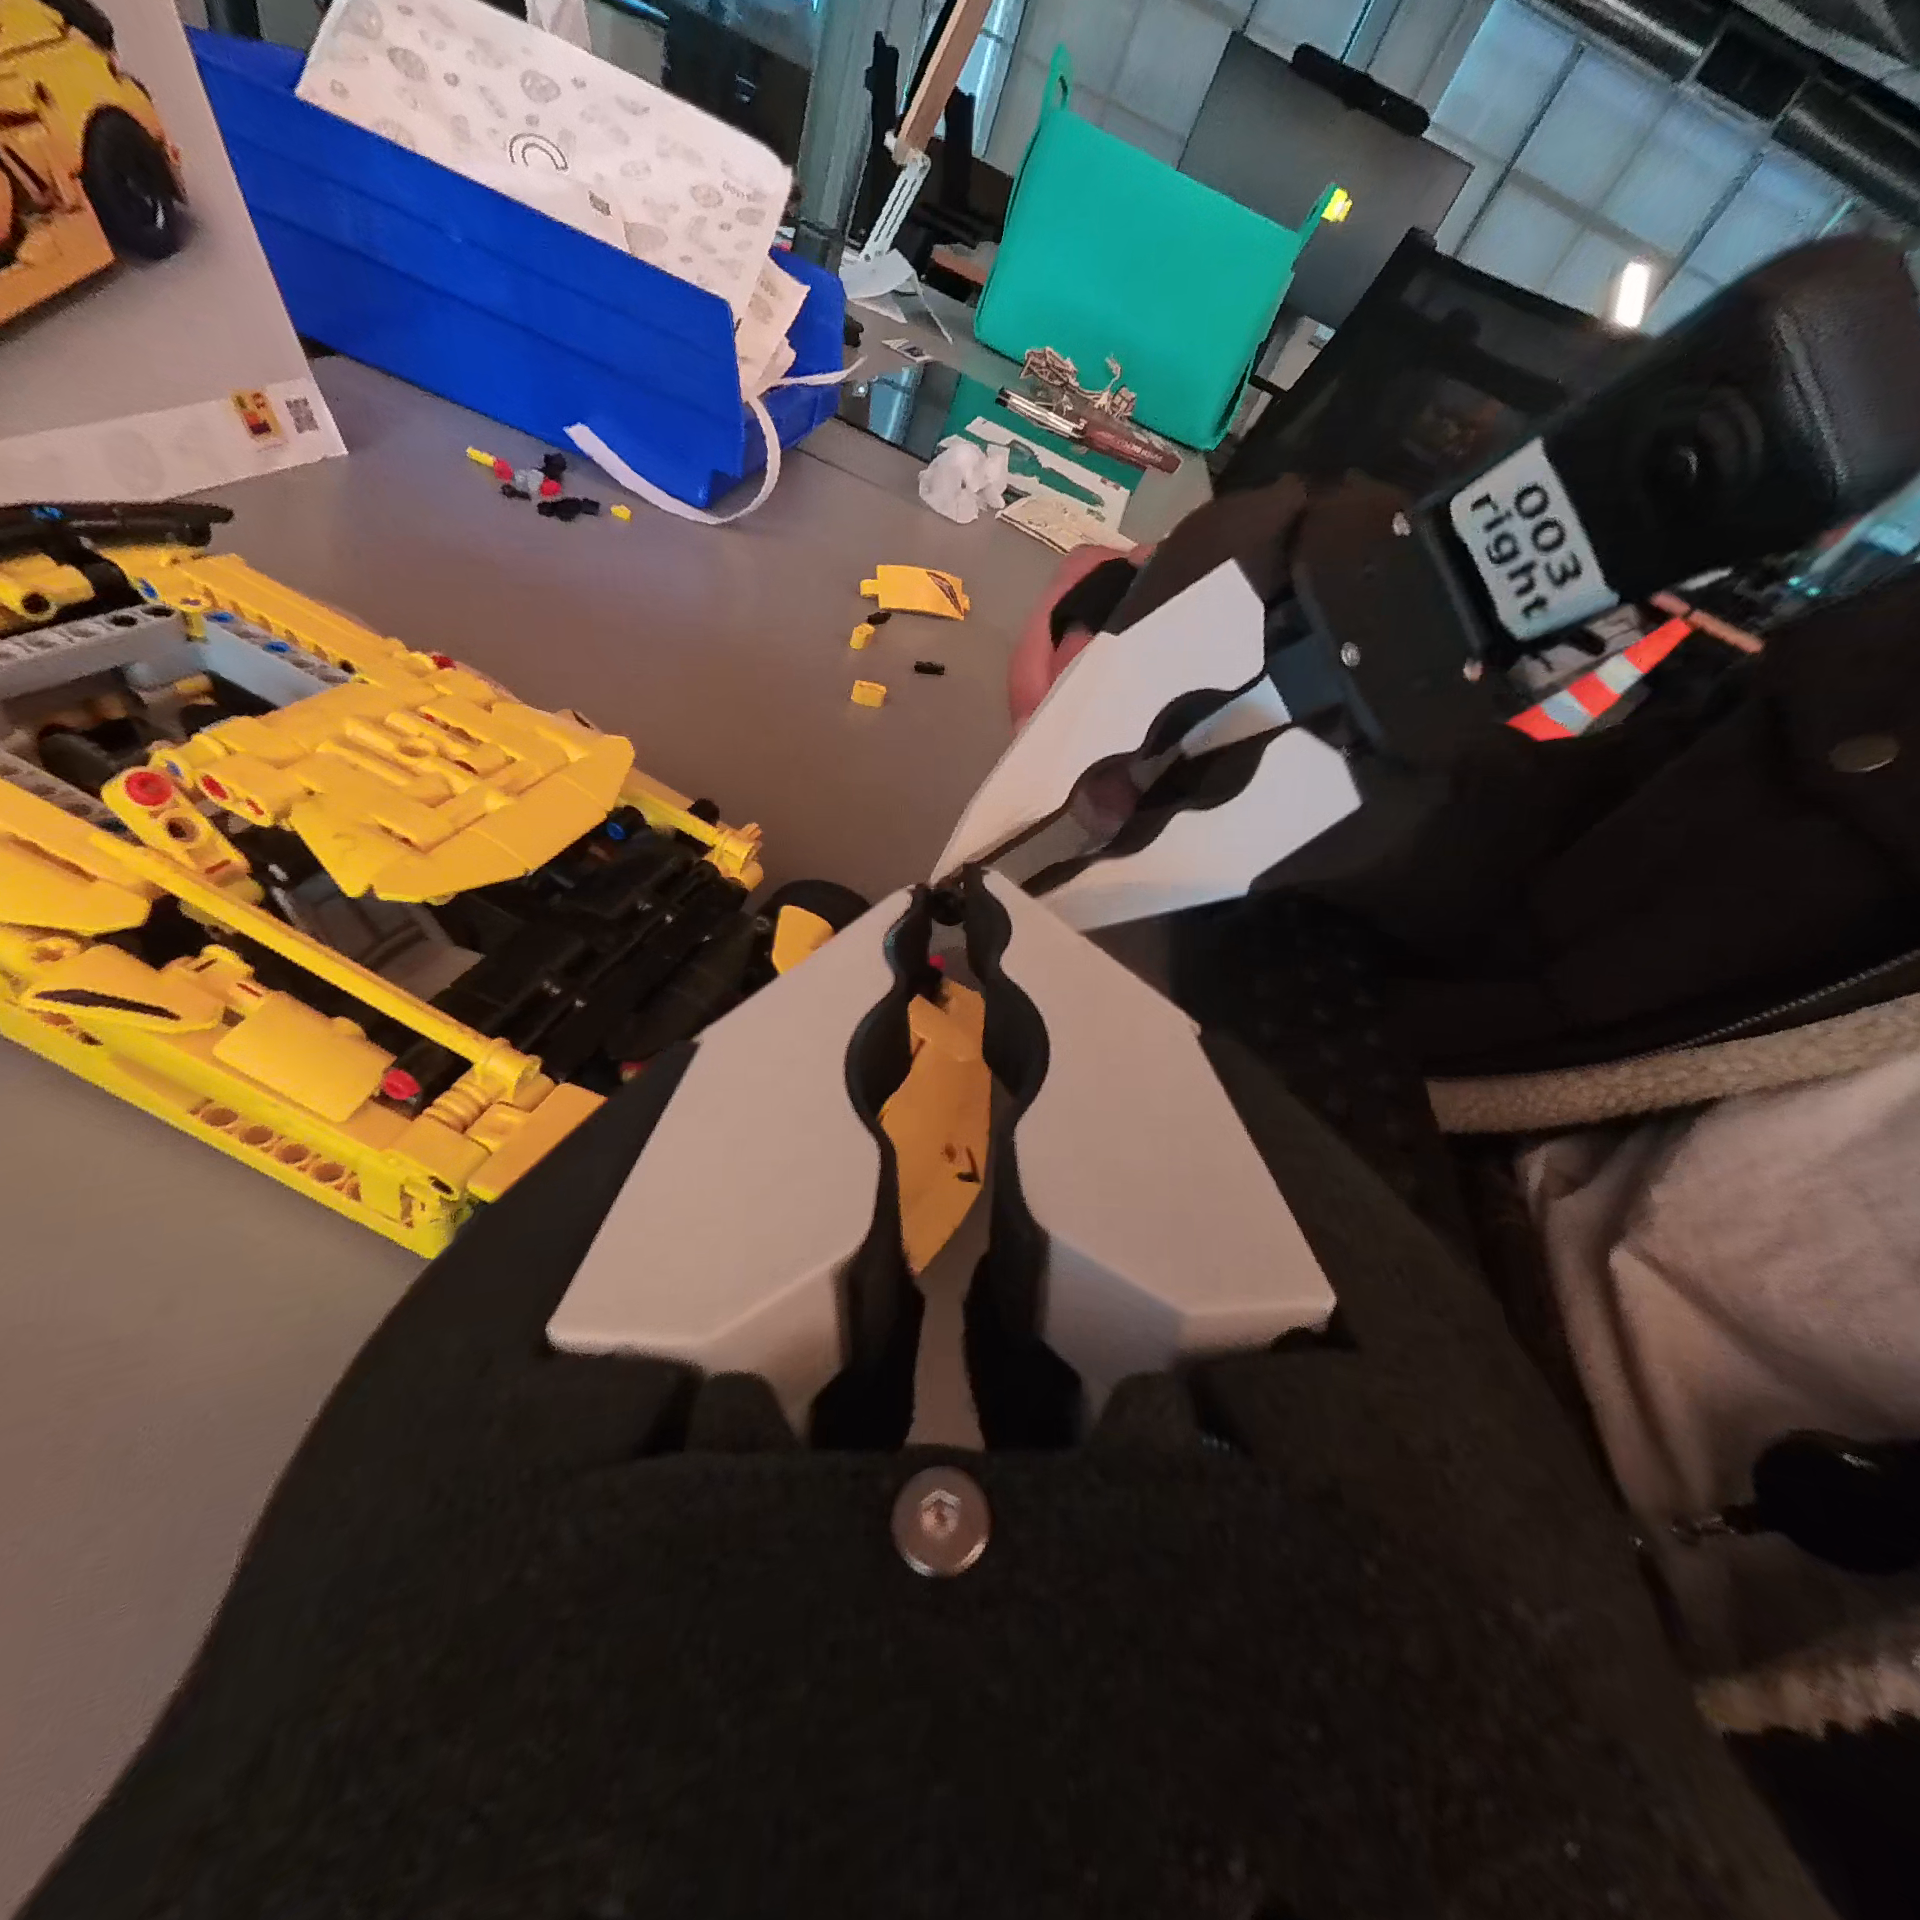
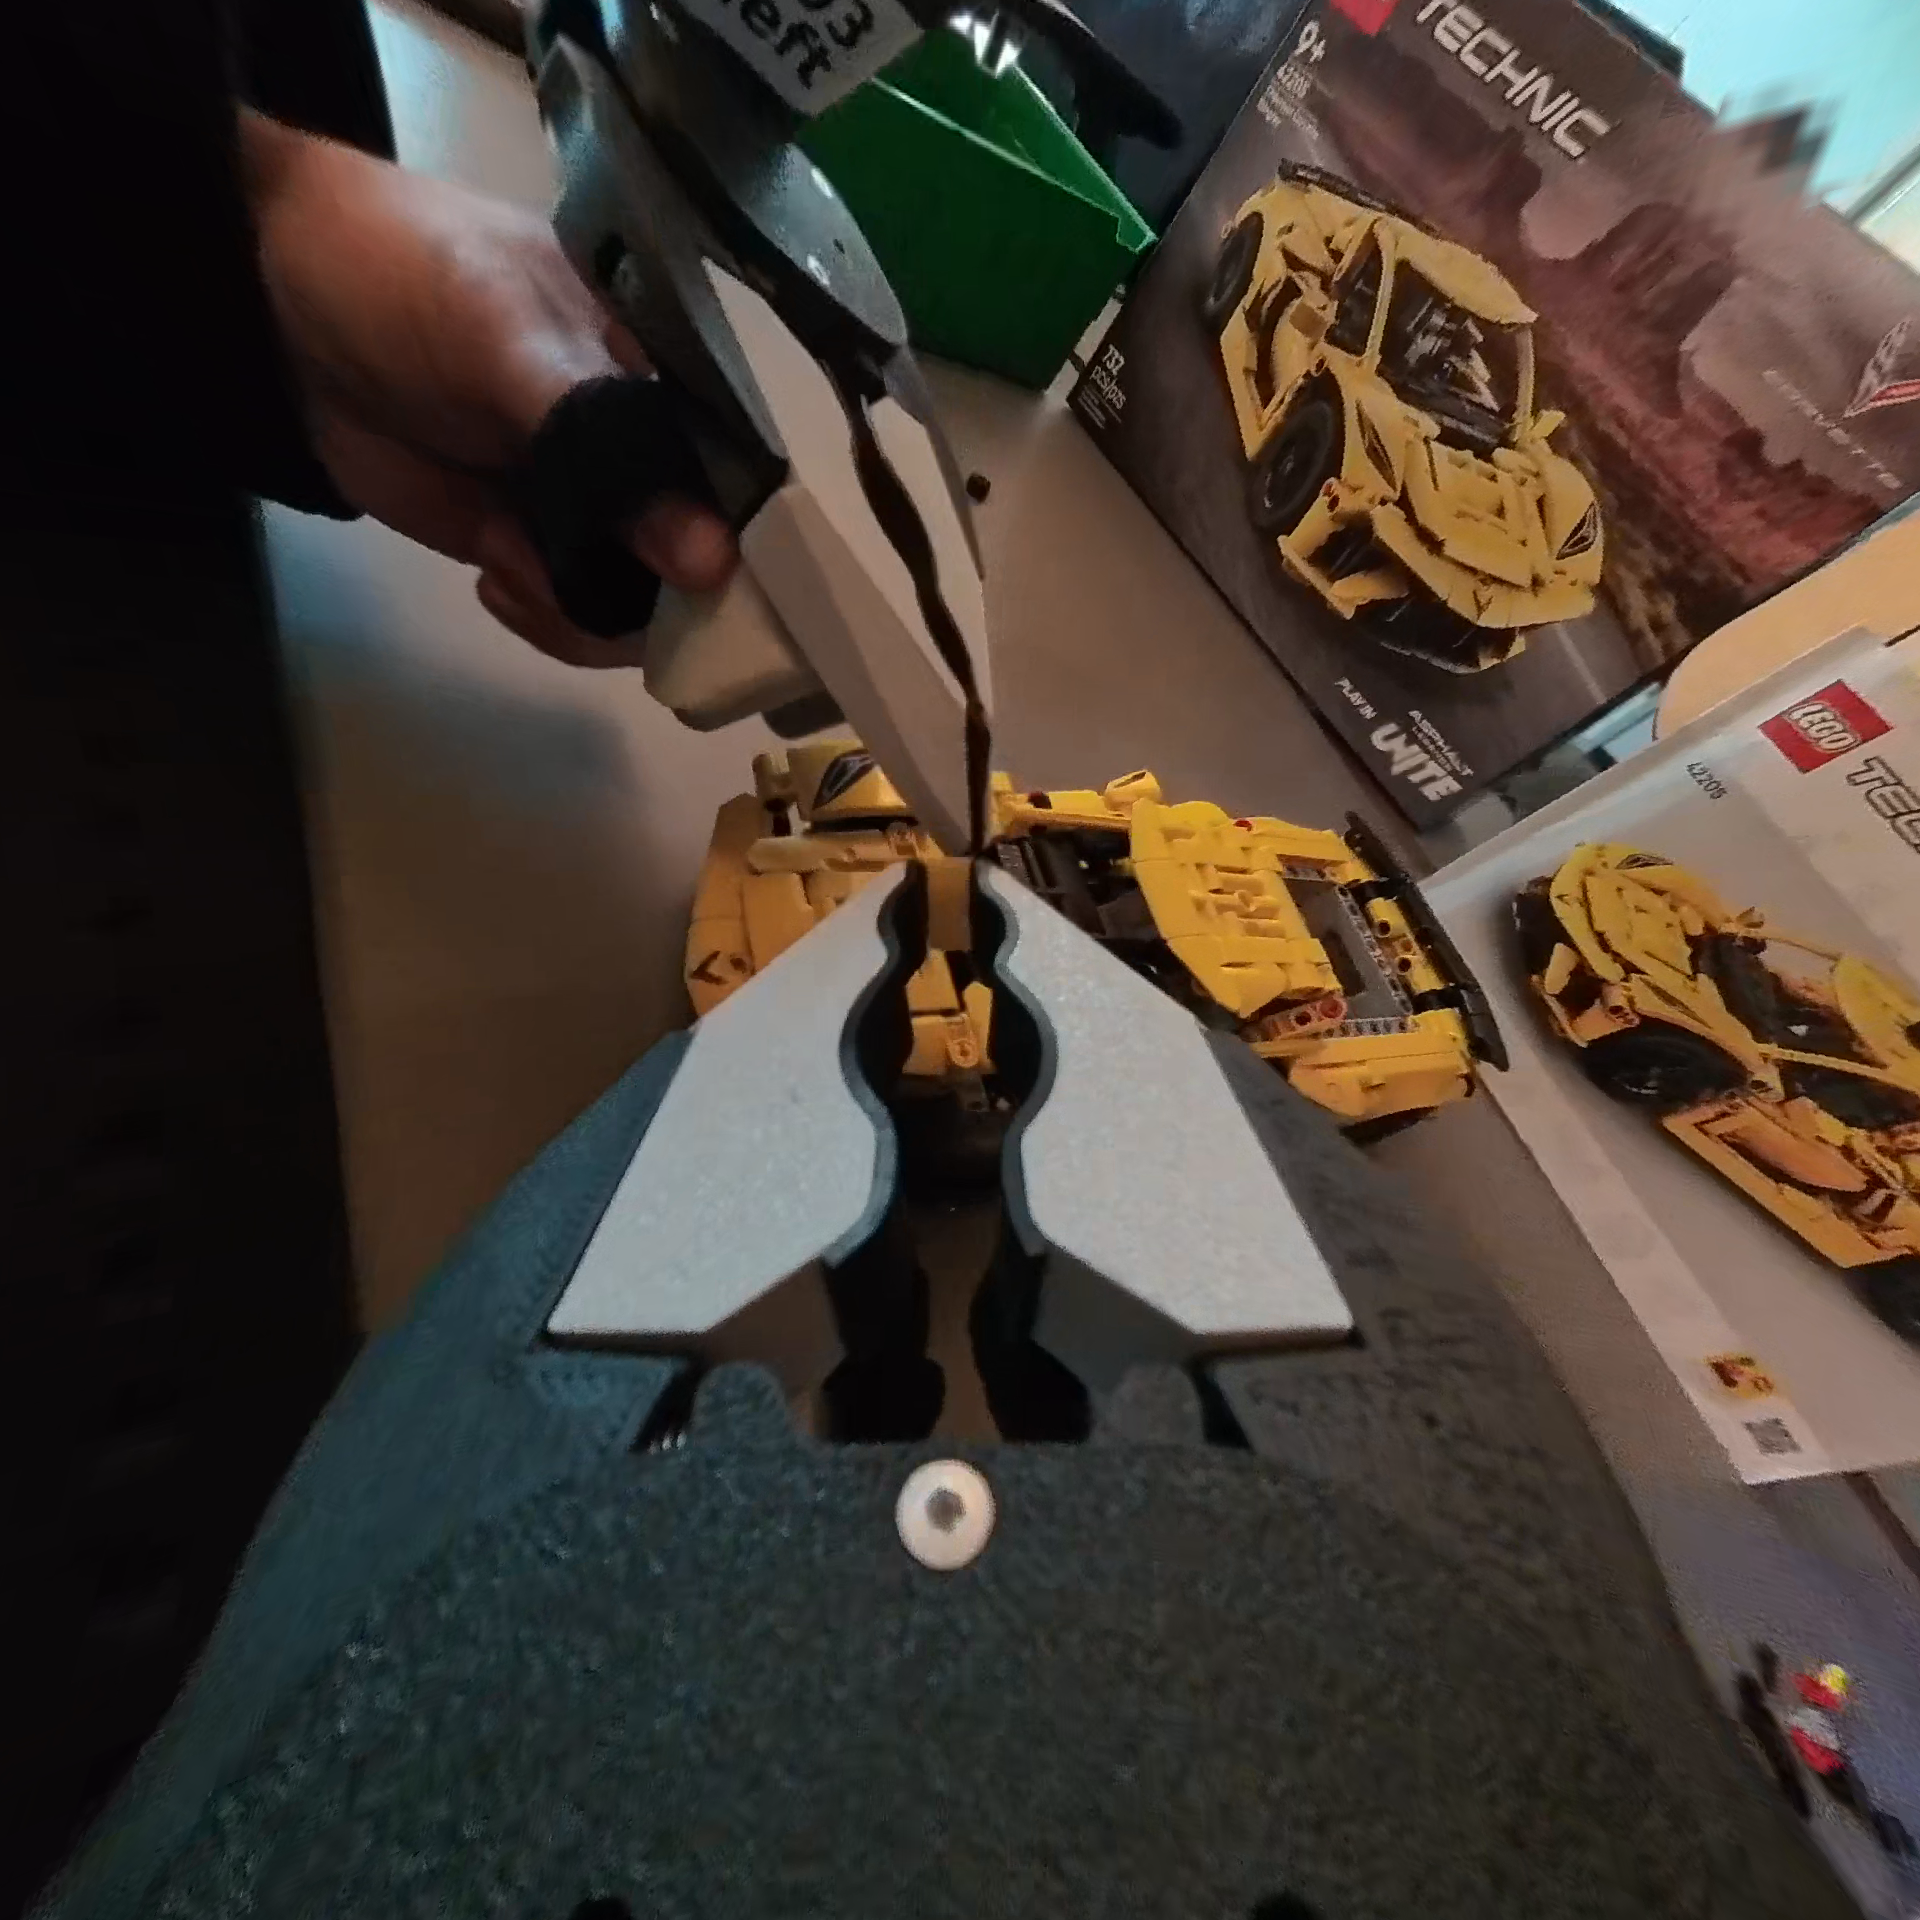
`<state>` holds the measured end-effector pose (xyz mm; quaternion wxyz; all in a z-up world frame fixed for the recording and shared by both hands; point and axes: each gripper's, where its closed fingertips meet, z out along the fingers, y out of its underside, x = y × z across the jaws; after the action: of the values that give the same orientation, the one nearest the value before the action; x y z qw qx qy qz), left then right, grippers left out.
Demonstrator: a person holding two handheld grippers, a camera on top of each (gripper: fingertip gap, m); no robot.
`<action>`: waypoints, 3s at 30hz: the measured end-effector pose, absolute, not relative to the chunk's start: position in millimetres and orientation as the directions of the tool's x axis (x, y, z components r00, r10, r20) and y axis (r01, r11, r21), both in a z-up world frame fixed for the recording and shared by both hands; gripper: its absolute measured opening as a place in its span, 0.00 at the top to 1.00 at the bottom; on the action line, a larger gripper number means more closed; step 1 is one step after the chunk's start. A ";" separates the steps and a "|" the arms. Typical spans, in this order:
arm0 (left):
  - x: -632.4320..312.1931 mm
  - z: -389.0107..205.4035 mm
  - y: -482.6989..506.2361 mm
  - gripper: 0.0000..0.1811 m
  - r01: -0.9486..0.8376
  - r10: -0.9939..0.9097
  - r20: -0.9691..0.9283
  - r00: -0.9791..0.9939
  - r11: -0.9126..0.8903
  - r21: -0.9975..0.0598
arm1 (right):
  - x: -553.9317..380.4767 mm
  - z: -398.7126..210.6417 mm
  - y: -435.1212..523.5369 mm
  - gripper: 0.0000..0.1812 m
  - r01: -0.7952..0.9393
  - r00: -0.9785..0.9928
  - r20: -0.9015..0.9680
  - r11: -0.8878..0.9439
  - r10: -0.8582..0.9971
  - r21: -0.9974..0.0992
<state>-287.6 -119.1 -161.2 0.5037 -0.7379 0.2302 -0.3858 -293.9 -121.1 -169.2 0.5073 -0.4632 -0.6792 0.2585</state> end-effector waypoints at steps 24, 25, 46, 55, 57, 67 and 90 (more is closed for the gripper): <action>-302.7 -152.4 -115.6 1.00 0.084 -0.692 0.297 0.658 -0.324 -0.942 | -241.9 -108.6 -57.4 0.96 0.068 -0.391 -0.713 -0.755 0.581 -0.652; -301.7 -152.0 -115.8 1.00 0.088 -0.695 0.302 0.653 -0.326 -0.941 | -239.2 -105.6 -52.9 0.96 0.052 -0.422 -0.741 -0.802 0.522 -0.595; -278.9 -160.0 -104.8 0.99 0.037 -0.689 0.314 0.653 -0.385 -0.922 | -62.1 -224.8 69.1 0.96 0.706 0.381 0.026 -0.272 0.924 -0.654; -152.3 -192.3 7.0 0.99 -0.276 -0.676 0.356 0.646 -0.641 -0.716 | -32.3 -249.0 69.6 0.84 0.702 0.400 -0.019 -0.320 0.916 -0.636; -123.0 -211.1 32.3 0.99 -0.375 -0.697 0.341 0.631 -0.659 -0.652 | -20.4 -234.5 72.5 0.81 0.673 0.430 0.009 -0.314 0.903 -0.670; -69.6 -240.5 69.2 0.86 -0.332 -0.641 0.507 0.576 -0.750 -0.571 | -1.4 -189.1 8.8 0.87 0.166 0.548 -0.235 -0.380 0.803 -0.910; -324.3 -142.1 -72.5 0.82 0.053 -0.597 0.190 0.779 -0.240 -0.969 | -37.3 -259.6 5.7 0.96 0.667 0.340 0.086 -0.176 0.937 -0.723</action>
<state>-324.3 -72.5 -142.1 0.5883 -0.7373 0.1844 -0.2762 -37.3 5.7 -259.6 0.3460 -0.7418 -0.5405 0.1944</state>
